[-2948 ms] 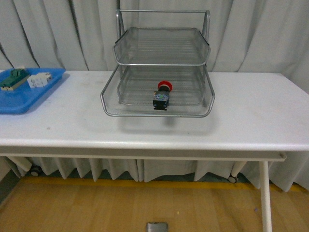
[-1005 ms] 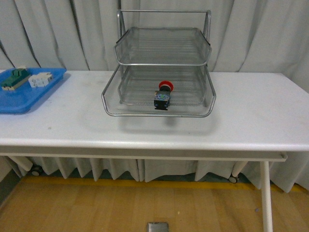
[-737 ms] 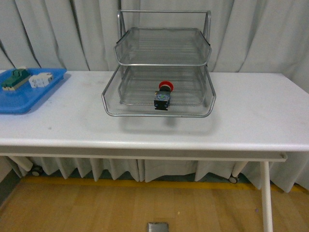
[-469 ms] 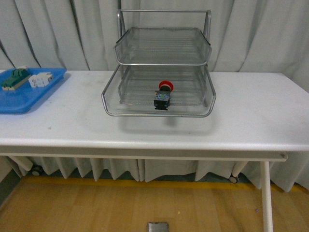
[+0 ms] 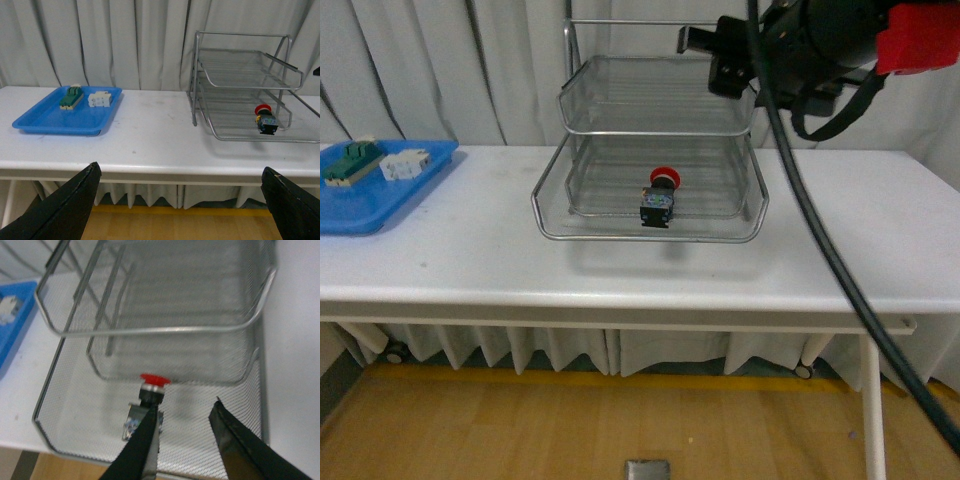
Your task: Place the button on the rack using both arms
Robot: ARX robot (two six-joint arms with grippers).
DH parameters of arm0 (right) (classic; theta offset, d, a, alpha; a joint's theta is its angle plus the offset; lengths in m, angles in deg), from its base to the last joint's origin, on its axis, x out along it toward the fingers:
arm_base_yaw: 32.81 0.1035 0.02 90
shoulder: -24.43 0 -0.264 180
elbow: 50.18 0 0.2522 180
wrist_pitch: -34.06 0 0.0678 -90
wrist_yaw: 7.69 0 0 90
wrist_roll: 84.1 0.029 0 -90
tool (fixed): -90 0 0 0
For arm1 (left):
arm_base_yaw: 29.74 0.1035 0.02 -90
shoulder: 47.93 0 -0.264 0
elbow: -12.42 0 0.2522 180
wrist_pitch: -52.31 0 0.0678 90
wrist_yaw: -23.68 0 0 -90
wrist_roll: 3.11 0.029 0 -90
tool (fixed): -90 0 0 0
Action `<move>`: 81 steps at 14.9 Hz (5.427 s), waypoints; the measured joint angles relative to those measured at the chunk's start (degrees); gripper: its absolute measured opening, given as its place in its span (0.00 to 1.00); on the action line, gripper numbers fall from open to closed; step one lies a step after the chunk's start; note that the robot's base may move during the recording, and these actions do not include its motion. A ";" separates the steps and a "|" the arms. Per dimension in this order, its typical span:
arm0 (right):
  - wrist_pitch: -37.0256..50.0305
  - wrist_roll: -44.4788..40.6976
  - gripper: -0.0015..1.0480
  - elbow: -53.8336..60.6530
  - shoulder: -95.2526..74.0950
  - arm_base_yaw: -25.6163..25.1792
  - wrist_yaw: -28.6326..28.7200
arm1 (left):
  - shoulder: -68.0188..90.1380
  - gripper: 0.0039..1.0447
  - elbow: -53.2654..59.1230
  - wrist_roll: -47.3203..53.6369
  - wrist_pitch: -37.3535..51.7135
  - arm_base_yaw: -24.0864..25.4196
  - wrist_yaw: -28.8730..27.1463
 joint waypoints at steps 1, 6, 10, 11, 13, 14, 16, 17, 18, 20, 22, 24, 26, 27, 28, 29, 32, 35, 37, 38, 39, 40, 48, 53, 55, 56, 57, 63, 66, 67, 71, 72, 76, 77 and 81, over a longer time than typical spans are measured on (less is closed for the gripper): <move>-3.48 0.15 0.25 -0.96 -1.31 0.76 2.62 | 0.00 0.94 0.00 0.00 0.02 0.00 0.00; -12.00 -0.07 0.02 -0.26 -5.77 2.34 6.38 | 0.00 0.94 0.00 0.00 0.02 0.00 0.00; -12.87 -0.39 0.02 2.49 -7.76 5.31 6.40 | 0.00 0.94 0.00 0.00 0.02 0.00 0.02; -11.98 -0.44 0.02 2.47 -8.55 5.57 6.01 | 0.00 0.94 0.00 0.00 0.00 0.00 0.02; -12.17 -0.15 0.02 2.12 -11.08 5.05 5.27 | 0.00 0.94 0.00 0.00 0.00 0.00 0.00; -12.35 -0.04 0.02 1.55 -11.82 4.74 4.61 | 0.00 0.94 0.00 0.00 0.02 0.00 0.02; -12.76 0.13 0.02 -0.17 -12.33 4.26 3.85 | 0.00 0.94 0.00 0.00 0.02 0.00 0.00; -12.76 0.13 0.02 -0.70 -12.41 4.13 3.52 | 0.00 0.94 0.00 0.00 0.00 0.00 0.00; -12.81 0.13 0.02 -1.01 -12.50 3.98 3.43 | 0.00 0.94 0.00 0.00 0.02 0.00 0.02; -12.83 0.15 0.02 -1.97 -12.70 4.00 3.39 | 0.00 0.94 0.00 0.00 0.02 0.00 0.00; -12.94 0.13 0.02 -3.13 -12.98 3.91 3.15 | 0.00 0.94 0.00 0.00 0.02 0.00 0.00; -13.51 0.17 0.02 -4.00 -13.31 3.69 2.91 | 0.00 0.94 0.00 0.00 0.00 0.00 0.02; -15.61 0.13 0.02 -7.52 -15.85 2.08 2.05 | 0.00 0.94 0.00 0.00 0.00 0.00 0.02; -16.48 0.09 0.02 -10.21 -16.70 1.33 2.08 | 0.00 0.94 0.00 0.02 0.00 0.00 0.00; -19.26 -0.33 0.02 -14.67 -19.85 -0.17 2.32 | 0.00 0.94 0.00 0.02 -0.04 0.00 0.00; -20.74 -0.33 0.02 -16.50 -21.18 -0.96 2.34 | 0.00 0.94 0.00 0.02 0.02 0.00 0.00; -23.23 -0.59 0.02 -20.09 -23.39 -1.75 2.54 | 0.00 0.94 0.00 0.02 0.02 0.00 0.00; -24.02 -1.36 0.02 -21.66 -24.39 -2.08 2.60 | 0.00 0.94 0.00 0.02 0.00 0.00 0.00; -23.91 -1.42 0.02 -21.88 -24.48 -2.08 2.75 | 0.00 0.94 0.00 0.02 0.02 0.00 0.00; -23.67 -1.60 0.02 -21.88 -24.48 -2.08 2.78 | 0.00 0.94 0.00 0.02 0.02 0.00 0.00; -23.54 -1.81 0.02 -21.88 -24.48 -2.08 2.73 | 0.00 0.94 0.00 0.02 0.02 0.00 0.00; -23.26 -2.05 0.02 -21.90 -24.48 -2.08 2.34 | 0.00 0.94 0.00 0.02 0.00 0.00 0.02; -19.28 -3.72 0.02 -33.46 -25.03 -5.11 -1.05 | 0.00 0.94 0.00 0.02 0.02 0.00 0.00; -16.72 -2.58 0.02 -26.91 -23.06 -5.18 0.87 | 0.00 0.94 0.00 0.02 0.02 0.00 0.00; -13.38 -1.18 0.02 -18.69 -17.86 -4.79 3.15 | 0.00 0.94 0.00 0.02 0.02 0.00 0.00; -9.70 0.13 0.02 -13.00 -13.25 -4.63 4.17 | 0.00 0.94 0.00 0.02 0.02 0.00 0.00; -6.23 1.25 0.02 -7.80 -8.63 -4.63 4.98 | 0.00 0.94 0.00 0.02 0.02 0.00 0.00; 27.58 0.90 0.02 34.69 30.18 -7.80 -2.43 | 0.00 0.94 0.00 0.02 0.02 0.00 0.02; 28.20 -13.81 0.02 59.67 57.57 -15.12 -1.77 | 0.00 0.94 0.00 0.02 0.02 0.00 0.00; 23.69 -15.13 0.02 67.32 66.97 -18.34 1.62 | 0.00 0.94 0.00 0.02 0.02 0.00 0.04; 23.69 -16.39 0.02 78.05 82.86 -18.45 2.58 | 0.00 0.94 0.00 0.00 0.02 0.00 0.00; 22.93 -16.39 0.02 80.06 83.95 -18.45 2.58 | 0.00 0.94 0.00 0.02 0.02 0.00 0.00; 20.26 -16.39 0.02 84.06 91.60 -18.45 2.58 | 0.00 0.94 0.00 0.02 0.02 0.00 0.00; 19.12 -16.39 0.02 85.02 93.35 -18.45 2.58 | 0.00 0.94 0.00 0.02 0.02 0.00 0.00; 15.30 -16.39 0.02 86.60 99.19 -18.45 2.58 | 0.00 0.94 0.00 0.02 0.02 0.00 0.02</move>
